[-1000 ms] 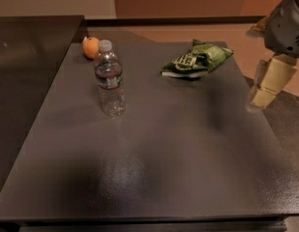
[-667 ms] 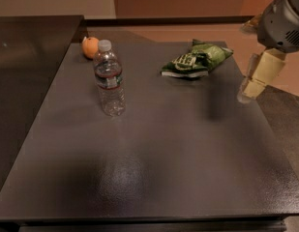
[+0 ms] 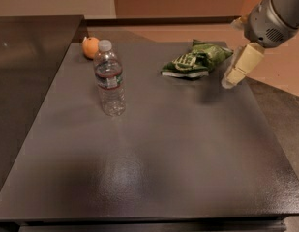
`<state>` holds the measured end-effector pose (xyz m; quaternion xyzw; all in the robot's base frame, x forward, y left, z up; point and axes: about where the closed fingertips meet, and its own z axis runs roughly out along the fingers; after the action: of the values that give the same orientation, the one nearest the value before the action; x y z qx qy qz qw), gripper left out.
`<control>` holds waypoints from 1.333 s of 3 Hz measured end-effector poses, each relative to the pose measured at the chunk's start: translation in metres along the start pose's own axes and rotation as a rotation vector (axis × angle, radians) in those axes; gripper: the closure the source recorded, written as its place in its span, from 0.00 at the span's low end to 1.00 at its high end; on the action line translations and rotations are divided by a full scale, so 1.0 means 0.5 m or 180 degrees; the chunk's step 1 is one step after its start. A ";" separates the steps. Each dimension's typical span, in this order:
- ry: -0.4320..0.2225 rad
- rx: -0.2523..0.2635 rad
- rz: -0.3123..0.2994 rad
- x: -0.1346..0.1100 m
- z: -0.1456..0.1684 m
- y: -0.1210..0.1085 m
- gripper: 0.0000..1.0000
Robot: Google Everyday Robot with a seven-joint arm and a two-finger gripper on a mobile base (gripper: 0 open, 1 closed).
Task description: Move green jalapeno chip bag near water bottle
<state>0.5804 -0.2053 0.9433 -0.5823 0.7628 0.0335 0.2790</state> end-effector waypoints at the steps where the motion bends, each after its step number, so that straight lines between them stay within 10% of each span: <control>1: -0.0114 0.0023 0.0165 0.007 0.051 -0.050 0.00; 4: -0.0197 0.0056 0.0406 0.016 0.156 -0.166 0.00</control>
Offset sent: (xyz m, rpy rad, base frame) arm 0.1012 -0.0058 -0.0356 0.1353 -0.0130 -0.1026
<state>0.6843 -0.2094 0.8967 -0.5288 0.7897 0.0625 0.3049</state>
